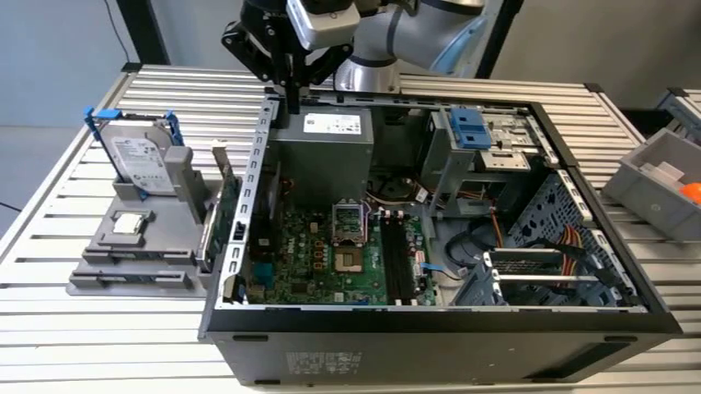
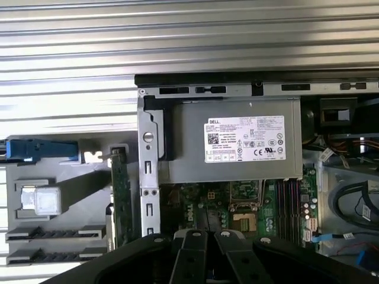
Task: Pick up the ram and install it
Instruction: 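Reach for the ram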
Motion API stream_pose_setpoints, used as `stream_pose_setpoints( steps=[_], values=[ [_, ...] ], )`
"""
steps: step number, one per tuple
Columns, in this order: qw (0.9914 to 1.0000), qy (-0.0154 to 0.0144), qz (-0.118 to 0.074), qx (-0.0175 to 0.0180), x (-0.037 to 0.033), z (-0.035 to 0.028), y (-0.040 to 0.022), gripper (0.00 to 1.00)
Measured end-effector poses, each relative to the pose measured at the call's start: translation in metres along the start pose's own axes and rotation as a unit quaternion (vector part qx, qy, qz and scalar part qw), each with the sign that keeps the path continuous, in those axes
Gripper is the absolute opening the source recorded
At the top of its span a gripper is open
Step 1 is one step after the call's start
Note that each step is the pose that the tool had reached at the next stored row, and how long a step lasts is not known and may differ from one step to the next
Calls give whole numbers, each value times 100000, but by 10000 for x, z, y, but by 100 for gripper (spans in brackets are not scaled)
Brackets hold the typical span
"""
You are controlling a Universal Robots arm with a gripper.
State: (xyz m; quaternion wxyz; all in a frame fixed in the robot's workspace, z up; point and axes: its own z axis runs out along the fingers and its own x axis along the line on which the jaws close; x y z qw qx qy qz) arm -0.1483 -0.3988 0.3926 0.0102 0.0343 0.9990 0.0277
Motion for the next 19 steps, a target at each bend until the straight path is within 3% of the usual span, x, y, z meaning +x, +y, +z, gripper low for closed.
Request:
stream_pose_setpoints(
  steps=[19],
  values=[
    [99994, 62, -1110, -20, 427, -10, -29, 0]
  ],
)
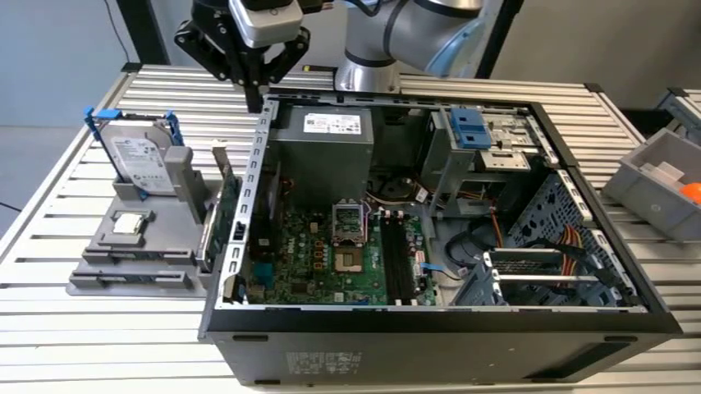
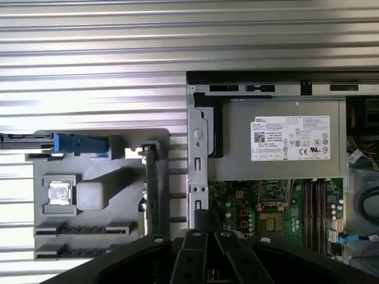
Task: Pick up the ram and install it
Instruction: 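Reach for the ram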
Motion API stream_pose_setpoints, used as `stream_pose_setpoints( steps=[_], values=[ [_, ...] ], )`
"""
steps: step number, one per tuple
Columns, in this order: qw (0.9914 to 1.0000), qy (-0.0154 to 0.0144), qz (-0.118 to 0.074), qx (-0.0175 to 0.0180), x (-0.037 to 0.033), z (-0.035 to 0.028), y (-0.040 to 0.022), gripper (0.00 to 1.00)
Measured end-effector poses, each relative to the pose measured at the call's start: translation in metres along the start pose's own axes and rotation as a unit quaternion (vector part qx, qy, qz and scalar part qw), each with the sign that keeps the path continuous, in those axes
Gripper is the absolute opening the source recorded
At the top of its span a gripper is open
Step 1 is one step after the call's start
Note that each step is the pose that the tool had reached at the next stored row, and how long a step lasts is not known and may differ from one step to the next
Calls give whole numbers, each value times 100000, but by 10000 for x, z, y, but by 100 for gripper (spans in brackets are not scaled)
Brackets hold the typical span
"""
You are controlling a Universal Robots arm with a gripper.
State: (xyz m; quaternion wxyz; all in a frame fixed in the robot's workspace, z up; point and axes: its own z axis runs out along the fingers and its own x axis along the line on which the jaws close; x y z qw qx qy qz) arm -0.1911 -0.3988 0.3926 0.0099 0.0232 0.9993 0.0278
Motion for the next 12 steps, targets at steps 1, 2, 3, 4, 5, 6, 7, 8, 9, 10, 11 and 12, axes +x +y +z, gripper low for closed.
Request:
stream_pose_setpoints(
  steps=[1, 2, 3, 4, 5, 6, 7, 8, 9, 10, 11, 12],
  values=[
    [100000, 5, -40, 1, 19, -1, -1, 0],
    [100000, 4, -81, -3, 38, -1, -2, 0],
    [100000, 7, -125, -2, 57, -1, -3, 0],
    [100000, 7, -162, -5, 75, -1, -3, 0],
    [100000, 12, -204, -4, 94, -2, -4, 0],
    [100000, 14, -240, -2, 112, -3, -5, 0],
    [100000, 14, -284, -7, 130, -3, -6, 0],
    [99999, 18, -325, -7, 148, -3, -7, 0],
    [99999, 21, -364, -5, 165, -4, -8, 0],
    [99999, 22, -404, -7, 188, -4, -9, 0],
    [99999, 25, -444, -9, 207, -4, -10, 0],
    [99999, 26, -486, -7, 228, -5, -11, 0]
  ],
)
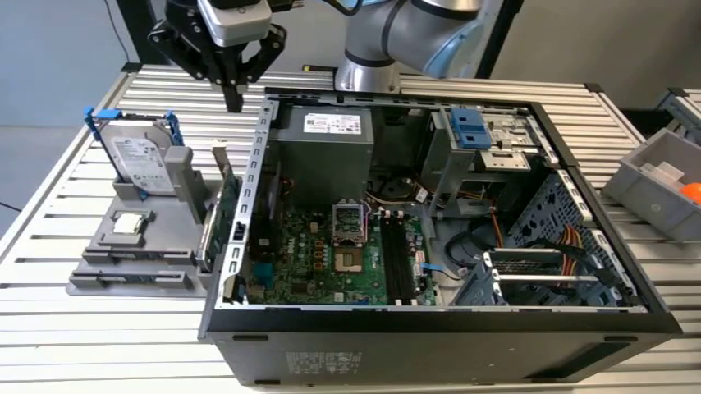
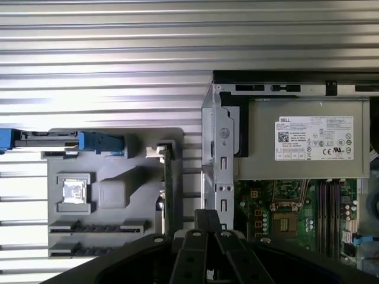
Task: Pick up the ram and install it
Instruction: 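Reach for the ram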
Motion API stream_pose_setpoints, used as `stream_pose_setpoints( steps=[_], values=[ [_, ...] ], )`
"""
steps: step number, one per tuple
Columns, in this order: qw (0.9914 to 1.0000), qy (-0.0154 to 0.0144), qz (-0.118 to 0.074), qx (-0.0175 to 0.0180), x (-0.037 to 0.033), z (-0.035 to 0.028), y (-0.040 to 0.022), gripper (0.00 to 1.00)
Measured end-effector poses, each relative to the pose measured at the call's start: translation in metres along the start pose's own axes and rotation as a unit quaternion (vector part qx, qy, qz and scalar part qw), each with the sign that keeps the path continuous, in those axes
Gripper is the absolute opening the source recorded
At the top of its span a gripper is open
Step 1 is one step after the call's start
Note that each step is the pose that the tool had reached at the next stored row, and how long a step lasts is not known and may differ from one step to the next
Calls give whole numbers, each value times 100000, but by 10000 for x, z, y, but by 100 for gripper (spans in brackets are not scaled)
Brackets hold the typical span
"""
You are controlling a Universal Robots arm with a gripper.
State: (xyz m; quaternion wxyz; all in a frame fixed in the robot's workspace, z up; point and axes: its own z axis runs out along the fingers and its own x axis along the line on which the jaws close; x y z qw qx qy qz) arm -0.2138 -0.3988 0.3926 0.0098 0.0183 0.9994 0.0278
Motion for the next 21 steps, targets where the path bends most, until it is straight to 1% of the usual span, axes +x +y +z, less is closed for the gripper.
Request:
stream_pose_setpoints(
  steps=[21],
  values=[
    [99993, 63, -1152, -27, 424, -8, -15, 0]
  ],
)
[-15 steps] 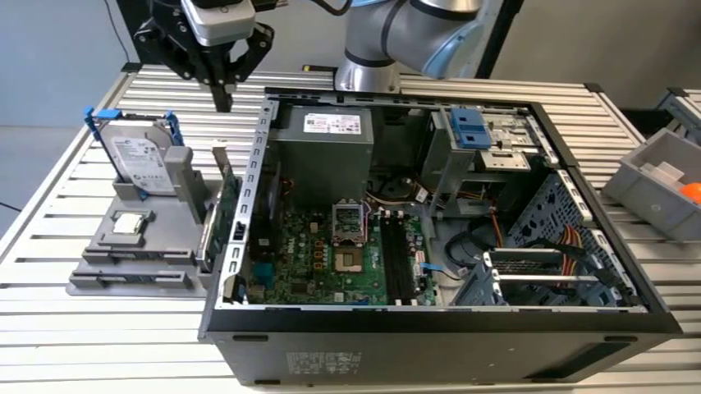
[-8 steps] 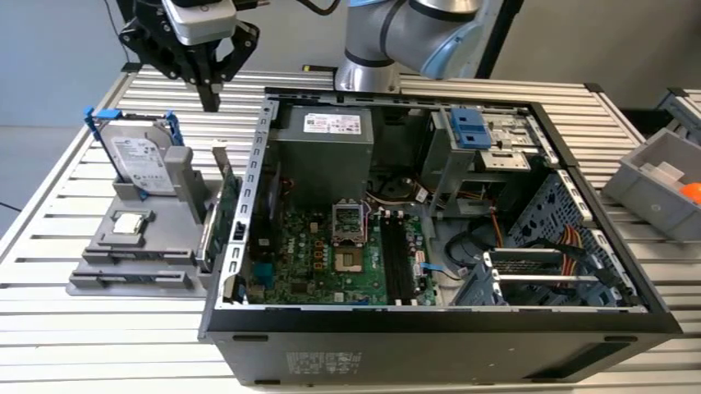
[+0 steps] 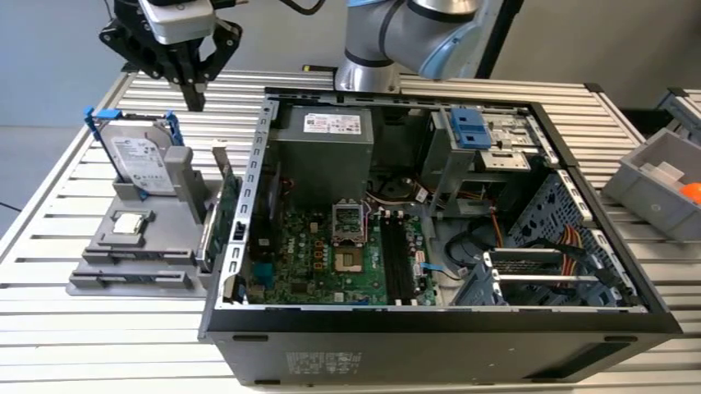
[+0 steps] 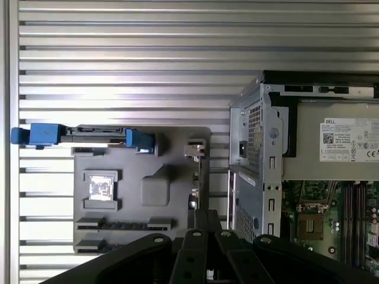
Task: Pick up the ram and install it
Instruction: 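Reach for the ram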
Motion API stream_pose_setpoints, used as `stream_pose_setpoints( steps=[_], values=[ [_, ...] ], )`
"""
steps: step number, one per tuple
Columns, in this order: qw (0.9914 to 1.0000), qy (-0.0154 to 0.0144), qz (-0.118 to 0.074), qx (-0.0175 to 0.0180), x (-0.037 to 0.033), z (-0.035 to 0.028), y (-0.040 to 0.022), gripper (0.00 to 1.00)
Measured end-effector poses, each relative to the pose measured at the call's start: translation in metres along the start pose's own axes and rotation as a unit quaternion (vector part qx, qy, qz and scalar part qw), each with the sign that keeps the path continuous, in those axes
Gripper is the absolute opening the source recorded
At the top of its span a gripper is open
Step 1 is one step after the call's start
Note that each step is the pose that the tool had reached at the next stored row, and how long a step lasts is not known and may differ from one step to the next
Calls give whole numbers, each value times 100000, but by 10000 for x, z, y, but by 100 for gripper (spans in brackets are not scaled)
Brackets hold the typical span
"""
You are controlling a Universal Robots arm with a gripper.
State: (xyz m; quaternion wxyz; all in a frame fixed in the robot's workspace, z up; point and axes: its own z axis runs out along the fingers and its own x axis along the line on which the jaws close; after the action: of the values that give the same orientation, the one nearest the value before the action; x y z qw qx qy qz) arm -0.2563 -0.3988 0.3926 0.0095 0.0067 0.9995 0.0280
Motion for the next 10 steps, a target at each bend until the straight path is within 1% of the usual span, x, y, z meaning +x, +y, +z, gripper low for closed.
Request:
stream_pose_setpoints(
  steps=[10],
  values=[
    [99999, 30, -482, -6, 175, -4, -2, 0]
  ],
)
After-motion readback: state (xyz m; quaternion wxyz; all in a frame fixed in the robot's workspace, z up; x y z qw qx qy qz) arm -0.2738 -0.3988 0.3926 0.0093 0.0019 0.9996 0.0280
